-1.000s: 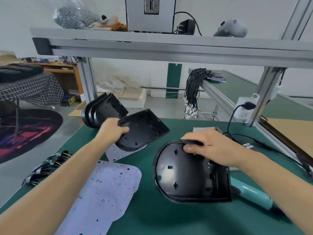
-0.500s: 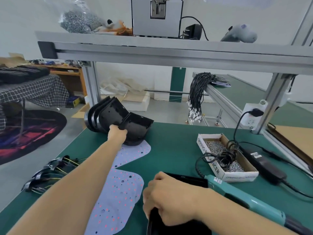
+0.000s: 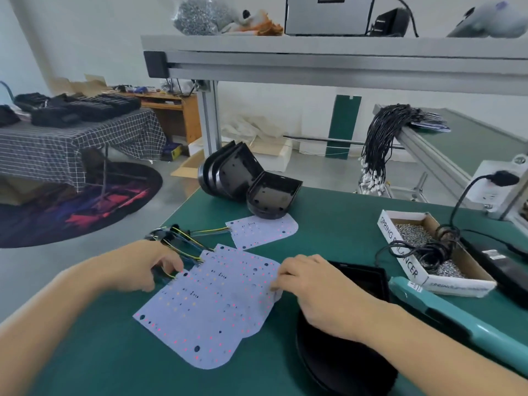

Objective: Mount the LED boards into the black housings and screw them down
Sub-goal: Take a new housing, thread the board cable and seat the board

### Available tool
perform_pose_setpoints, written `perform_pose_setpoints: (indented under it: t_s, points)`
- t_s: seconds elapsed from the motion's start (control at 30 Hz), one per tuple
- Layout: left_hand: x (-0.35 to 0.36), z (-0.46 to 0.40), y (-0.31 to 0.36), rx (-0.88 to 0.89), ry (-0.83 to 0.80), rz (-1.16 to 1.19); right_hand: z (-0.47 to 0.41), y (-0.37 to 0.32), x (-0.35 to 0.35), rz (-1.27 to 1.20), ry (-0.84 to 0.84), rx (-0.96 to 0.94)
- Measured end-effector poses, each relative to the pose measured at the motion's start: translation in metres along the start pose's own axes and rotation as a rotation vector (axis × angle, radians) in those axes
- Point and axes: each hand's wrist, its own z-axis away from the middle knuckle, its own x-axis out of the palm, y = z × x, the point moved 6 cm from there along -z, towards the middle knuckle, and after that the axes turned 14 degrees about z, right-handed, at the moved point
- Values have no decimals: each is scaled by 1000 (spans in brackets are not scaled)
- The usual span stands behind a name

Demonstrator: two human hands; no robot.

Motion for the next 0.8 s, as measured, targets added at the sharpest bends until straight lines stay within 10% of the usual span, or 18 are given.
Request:
perform_pose_setpoints:
  t_s: [0.23,0.63,0.8]
  points:
    - [-10,4,7,244,396,-73,-32,-47,4,-404,-147,222]
    - [-4,-5,12,194,267,-353,-57,-72,9,-342,-128,346]
    - [-34,32,22,534,588,29,-59,-72,8,-789,-3,362]
